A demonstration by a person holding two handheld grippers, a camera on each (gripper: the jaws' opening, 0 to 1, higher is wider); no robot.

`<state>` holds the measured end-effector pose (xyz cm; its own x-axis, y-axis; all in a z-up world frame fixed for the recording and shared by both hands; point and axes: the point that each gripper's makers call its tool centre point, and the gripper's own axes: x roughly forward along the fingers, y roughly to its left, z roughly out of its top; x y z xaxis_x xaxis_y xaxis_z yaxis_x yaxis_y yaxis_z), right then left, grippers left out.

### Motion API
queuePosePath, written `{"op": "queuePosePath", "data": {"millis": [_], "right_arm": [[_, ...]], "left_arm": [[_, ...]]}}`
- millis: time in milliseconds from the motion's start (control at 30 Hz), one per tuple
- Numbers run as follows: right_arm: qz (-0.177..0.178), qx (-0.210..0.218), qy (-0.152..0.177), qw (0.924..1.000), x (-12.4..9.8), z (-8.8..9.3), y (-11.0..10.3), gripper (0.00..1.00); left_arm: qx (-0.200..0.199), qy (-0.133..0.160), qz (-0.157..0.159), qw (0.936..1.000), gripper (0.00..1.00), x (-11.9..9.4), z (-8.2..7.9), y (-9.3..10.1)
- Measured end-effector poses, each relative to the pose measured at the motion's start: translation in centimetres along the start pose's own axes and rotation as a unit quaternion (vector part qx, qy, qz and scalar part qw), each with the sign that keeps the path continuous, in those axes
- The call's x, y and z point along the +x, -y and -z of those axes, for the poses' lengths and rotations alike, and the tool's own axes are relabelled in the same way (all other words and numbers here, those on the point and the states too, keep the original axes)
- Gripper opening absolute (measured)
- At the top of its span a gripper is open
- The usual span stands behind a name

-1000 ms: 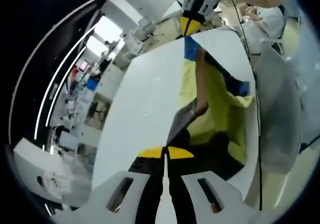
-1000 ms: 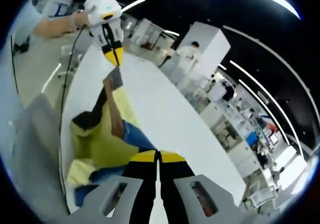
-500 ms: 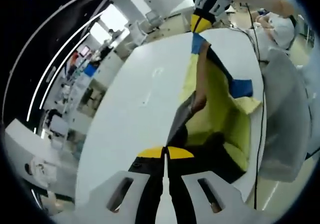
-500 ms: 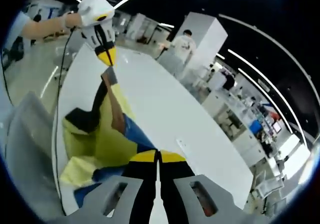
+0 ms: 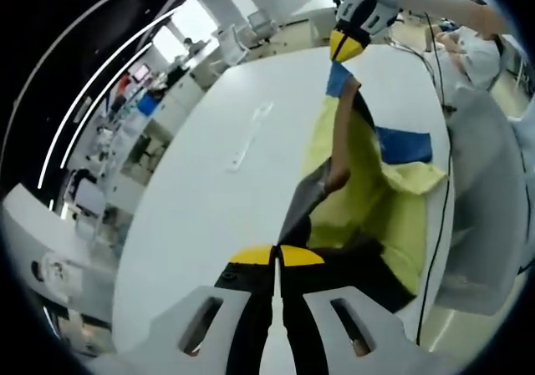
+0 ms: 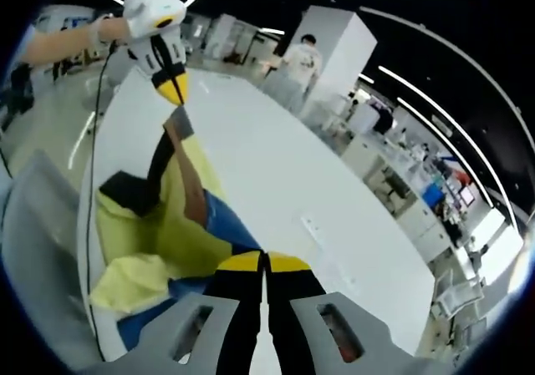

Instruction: Fold the garment on the visible template until the final outline fits inside the template.

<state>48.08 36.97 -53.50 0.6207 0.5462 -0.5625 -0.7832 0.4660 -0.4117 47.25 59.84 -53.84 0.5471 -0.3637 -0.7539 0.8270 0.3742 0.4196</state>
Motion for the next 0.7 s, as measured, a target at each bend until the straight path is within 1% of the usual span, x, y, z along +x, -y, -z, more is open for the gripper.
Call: {"op": "queuePosePath", "data": {"millis": [67,333,433,533,700], "right_arm": [[-0.003,0.004,-0.001,1.0000,0.5,0.3,-0.1,0.01],[-0.001,0.014,-0.008,0.9999,2.2,1.2,-0.3,0.01],[0.002,0.017,-0.004,0.9998,3.1,1.6,0.3,0.01],[0.005,0.025,-0.007,0.9997,3.6,2.1,0.4,0.01],[0.009,0.030,-0.014,0.9994,4.3,2.9,0.5,0.01]], "left_arm": [[-0.002,-0.007,0.005,1.0000,0.00,0.6,0.4,0.1],[-0.013,-0.010,0.009,0.9998,0.00,2.5,1.1,-0.2],[-0.022,-0.009,0.006,0.9997,0.00,3.4,1.6,-0.8],[-0.034,-0.007,0.011,0.9993,0.00,4.0,1.8,-0.8],[-0.041,-0.007,0.014,0.9990,0.00,5.1,2.1,-0.7]]}}
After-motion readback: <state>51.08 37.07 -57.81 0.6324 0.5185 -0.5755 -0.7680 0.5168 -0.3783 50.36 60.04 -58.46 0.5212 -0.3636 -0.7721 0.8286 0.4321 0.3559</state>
